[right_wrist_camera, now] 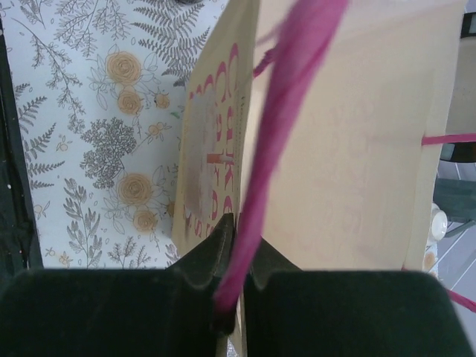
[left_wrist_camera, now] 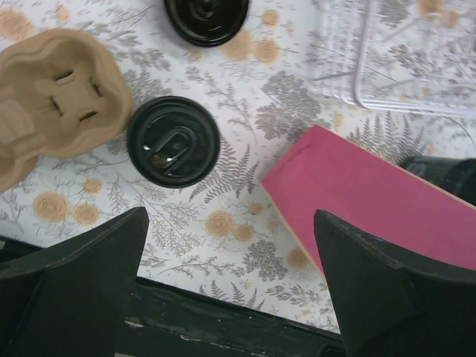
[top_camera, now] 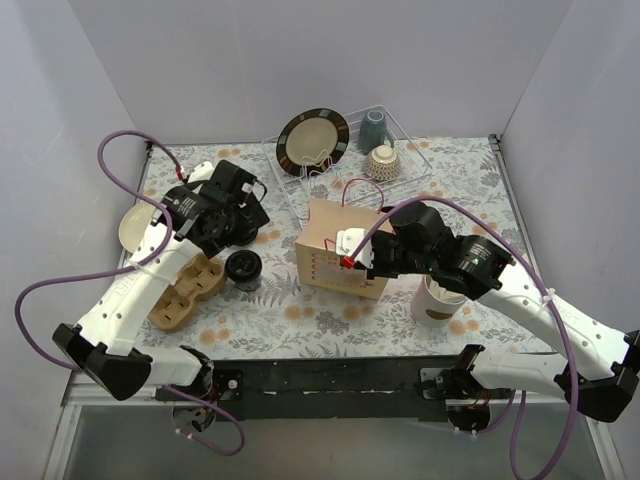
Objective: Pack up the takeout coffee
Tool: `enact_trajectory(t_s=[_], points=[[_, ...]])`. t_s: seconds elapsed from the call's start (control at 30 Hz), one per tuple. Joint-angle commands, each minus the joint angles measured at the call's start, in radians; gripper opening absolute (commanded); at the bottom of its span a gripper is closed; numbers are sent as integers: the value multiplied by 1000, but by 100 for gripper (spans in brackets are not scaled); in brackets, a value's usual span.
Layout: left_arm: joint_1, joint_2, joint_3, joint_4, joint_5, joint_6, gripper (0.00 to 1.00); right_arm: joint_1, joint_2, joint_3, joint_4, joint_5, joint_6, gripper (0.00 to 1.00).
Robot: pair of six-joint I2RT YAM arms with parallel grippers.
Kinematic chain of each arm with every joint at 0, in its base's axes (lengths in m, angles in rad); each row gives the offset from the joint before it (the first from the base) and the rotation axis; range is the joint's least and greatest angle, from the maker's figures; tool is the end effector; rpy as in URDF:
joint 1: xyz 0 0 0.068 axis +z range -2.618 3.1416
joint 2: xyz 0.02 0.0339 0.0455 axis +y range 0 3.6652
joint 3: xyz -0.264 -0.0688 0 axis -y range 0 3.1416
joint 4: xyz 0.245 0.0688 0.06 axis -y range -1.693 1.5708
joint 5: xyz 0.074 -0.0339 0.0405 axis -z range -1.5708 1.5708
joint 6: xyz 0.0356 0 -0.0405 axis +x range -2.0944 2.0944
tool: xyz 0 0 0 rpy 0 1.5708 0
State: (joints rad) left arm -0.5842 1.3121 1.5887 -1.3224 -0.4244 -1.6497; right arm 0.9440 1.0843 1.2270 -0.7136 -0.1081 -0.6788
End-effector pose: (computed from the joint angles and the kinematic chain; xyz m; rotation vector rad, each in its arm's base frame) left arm 0.1959 -0.1119 0.4012 -1.4020 2.0913 -0.3696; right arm 0.1275 0.1825 0.3820 -1.6024 1.4336 0.2705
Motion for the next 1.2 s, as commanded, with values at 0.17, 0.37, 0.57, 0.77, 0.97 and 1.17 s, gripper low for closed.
enact_trajectory(t_s=[0.17, 0.37, 0.57, 0.77, 0.97, 1.17], points=[[156, -126, -145, -60, -24, -168, 91, 6, -60, -41, 49, -5, 13, 28], [244, -146, -208, -61, -60, -182, 90, 6, -72, -23, 72, -10, 35, 41], [360, -131, -222, -63, -71, -197, 90, 6, -96, -1, 82, -12, 62, 57], [469, -136, -257, -60, -74, -203, 88, 6, -133, 42, 80, -2, 90, 63], [512, -154, -375, -52, -67, -228, 80, 7, -169, 92, 82, 45, 107, 65], [521, -142, -528, -9, -19, -188, 78, 6, -204, 146, 106, 99, 107, 65]])
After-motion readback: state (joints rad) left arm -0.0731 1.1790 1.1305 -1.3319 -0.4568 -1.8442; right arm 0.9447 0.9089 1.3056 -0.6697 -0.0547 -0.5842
